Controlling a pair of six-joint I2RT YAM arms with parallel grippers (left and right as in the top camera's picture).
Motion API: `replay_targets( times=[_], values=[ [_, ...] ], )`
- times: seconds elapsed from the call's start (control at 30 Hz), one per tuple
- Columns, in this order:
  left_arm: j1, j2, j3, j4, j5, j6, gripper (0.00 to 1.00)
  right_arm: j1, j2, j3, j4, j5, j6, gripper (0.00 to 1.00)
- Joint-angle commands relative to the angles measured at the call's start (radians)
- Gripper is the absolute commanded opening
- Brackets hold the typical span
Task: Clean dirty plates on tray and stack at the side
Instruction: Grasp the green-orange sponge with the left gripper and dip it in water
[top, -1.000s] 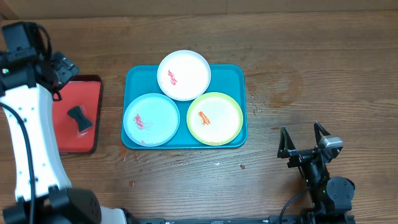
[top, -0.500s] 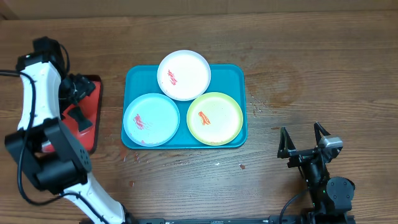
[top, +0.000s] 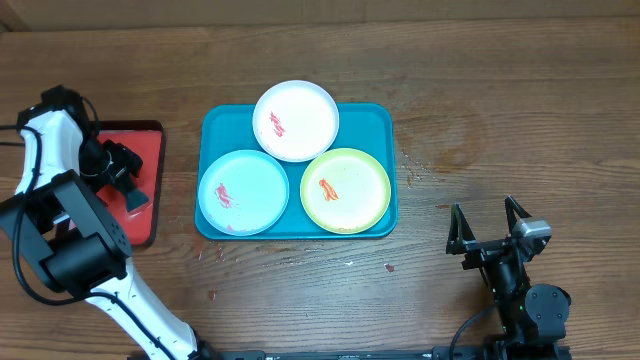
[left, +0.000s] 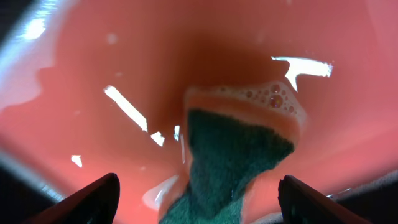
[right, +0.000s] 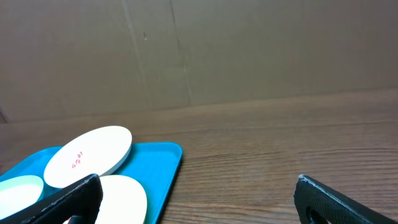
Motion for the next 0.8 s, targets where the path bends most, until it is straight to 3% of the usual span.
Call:
replay_targets(
  times=[0.0, 0.2, 0.27, 0.33, 0.43, 0.47, 0.5, 0.53, 0.57, 0.77],
  values=[
    [0.000, 0.048, 0.011, 0.001, 0.103, 0.083, 0.81, -0.001, -0.008, -0.010, 0.005, 0.003, -0.003, 1.00],
    [-0.001, 0.106, 0.004, 0.021, 0.098, 0.124, 0.59, -0.001, -0.008, -0.010, 0.005, 0.003, -0.004, 1.00],
    [0.003, 0.115, 0.004, 0.028, 0.094, 0.124, 0.45, -0.001, -0.008, -0.010, 0.005, 0.003, -0.003, 1.00],
    [0.006, 0.116, 0.005, 0.032, 0.084, 0.123, 0.23, -0.001, -0.008, -0.010, 0.005, 0.003, -0.004, 1.00],
    [0.017, 0.116, 0.006, 0.041, 0.055, 0.119, 0.16, -0.001, -0.008, -0.010, 0.005, 0.003, -0.004, 1.00],
    [0.022, 0.116, 0.006, 0.045, 0.044, 0.116, 0.18, -0.001, -0.008, -0.010, 0.005, 0.003, -0.004, 1.00],
    [0.028, 0.116, 0.006, 0.053, 0.034, 0.115, 0.29, -0.001, -0.008, -0.010, 0.005, 0.003, -0.003, 1.00],
    [0.038, 0.116, 0.006, 0.066, 0.032, 0.115, 0.70, -0.001, -0.008, -0.010, 0.005, 0.003, -0.004, 1.00],
    [0.045, 0.116, 0.006, 0.075, 0.032, 0.115, 0.98, -0.001, -0.008, -0.010, 0.005, 0.003, -0.004, 1.00],
    [0.066, 0.116, 0.006, 0.129, 0.032, 0.116, 1.00, -0.001, -0.008, -0.010, 0.005, 0.003, -0.003, 1.00]
  ],
)
